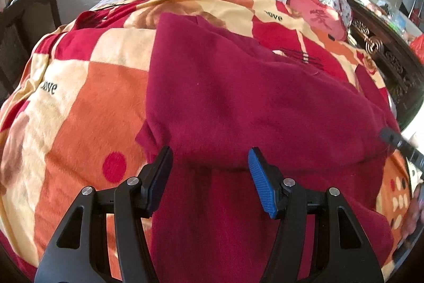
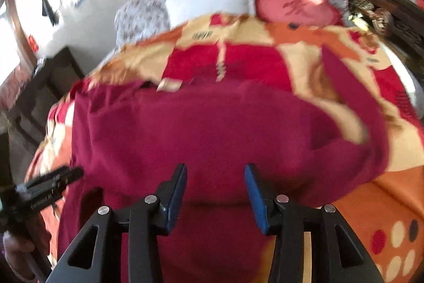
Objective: Fold small clothes
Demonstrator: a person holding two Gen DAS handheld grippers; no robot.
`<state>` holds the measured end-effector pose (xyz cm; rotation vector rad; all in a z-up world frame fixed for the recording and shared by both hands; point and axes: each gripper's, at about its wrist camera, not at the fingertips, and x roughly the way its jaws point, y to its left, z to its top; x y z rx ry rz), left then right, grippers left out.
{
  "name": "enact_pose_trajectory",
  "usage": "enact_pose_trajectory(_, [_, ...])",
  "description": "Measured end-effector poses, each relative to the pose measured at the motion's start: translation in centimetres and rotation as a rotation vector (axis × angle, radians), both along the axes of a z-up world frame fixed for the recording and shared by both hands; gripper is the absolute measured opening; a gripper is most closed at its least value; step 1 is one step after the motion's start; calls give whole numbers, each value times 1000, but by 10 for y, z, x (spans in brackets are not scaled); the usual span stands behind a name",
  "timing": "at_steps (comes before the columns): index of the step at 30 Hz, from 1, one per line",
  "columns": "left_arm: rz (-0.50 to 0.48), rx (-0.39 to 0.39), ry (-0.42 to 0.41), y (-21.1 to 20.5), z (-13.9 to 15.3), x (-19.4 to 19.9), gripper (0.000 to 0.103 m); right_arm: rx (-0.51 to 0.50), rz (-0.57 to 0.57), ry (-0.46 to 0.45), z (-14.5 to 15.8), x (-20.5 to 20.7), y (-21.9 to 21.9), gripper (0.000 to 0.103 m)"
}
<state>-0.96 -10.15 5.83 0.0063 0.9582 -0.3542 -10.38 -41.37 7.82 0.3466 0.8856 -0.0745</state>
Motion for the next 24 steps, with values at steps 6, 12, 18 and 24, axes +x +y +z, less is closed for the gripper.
enact_pose_trajectory(6, [-6, 9, 40, -3, -16, -10, 59, -157, -201, 52, 13, 9, -70, 44])
enact_pose_trajectory(12, [-1, 21, 53, -3, -18, -15, 59, -230, -276, 224, -19, 68, -134, 46])
enact_pose_trajectory(18, [-6, 38, 50, -1, -12, -17, 59, -97, -298, 239, -41, 67, -173, 11])
enact_pose_trajectory(24, [9, 9, 61, 2, -12, -16, 59, 4, -504, 70, 0, -39, -220, 9])
